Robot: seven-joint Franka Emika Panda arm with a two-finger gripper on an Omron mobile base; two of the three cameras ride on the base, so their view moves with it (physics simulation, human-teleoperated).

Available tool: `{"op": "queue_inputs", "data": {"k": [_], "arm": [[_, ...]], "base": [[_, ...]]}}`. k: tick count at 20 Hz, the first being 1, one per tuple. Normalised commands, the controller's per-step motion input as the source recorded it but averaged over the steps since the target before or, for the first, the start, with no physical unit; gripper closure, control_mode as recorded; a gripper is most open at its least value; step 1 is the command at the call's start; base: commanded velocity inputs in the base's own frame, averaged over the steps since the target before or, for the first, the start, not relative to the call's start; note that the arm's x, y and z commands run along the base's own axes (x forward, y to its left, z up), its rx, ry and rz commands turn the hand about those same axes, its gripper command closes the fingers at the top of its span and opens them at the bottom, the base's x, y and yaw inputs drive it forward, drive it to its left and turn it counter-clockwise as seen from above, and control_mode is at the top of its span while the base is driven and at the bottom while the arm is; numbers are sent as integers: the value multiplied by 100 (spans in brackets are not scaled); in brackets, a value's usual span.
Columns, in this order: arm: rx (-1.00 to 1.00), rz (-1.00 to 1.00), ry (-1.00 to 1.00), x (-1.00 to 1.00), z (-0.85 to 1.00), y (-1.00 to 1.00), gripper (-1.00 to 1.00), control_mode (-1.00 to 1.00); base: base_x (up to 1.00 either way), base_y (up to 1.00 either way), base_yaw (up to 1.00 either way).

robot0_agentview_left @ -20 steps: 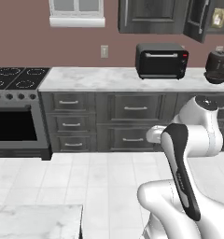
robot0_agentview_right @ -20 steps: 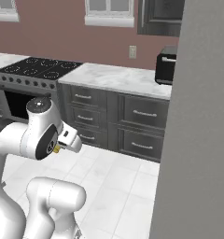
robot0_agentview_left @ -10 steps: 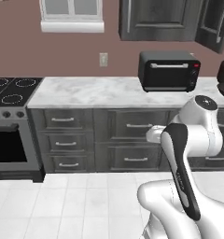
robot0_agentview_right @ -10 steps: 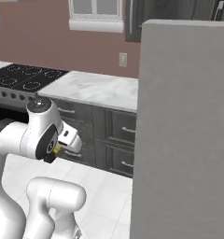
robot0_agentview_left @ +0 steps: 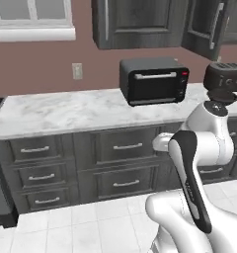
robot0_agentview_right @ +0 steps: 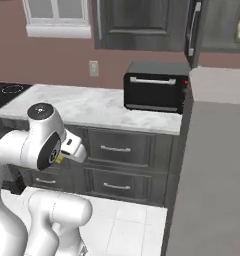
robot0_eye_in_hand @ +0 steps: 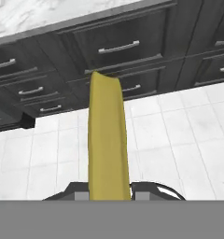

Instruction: Pick the egg and butter from the fridge and place them by the bowl for mixing.

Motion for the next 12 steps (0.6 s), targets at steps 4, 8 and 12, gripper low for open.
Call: {"op": "queue_inputs", "data": {"k": [4,8,12], "arm": [[0,0,0,0,0,0,100,100],[0,0,0,0,0,0,100,100],[0,0,0,0,0,0,100,100]], "base": [[28,1,-65],[27,4,-68],[30,5,-65]]}}
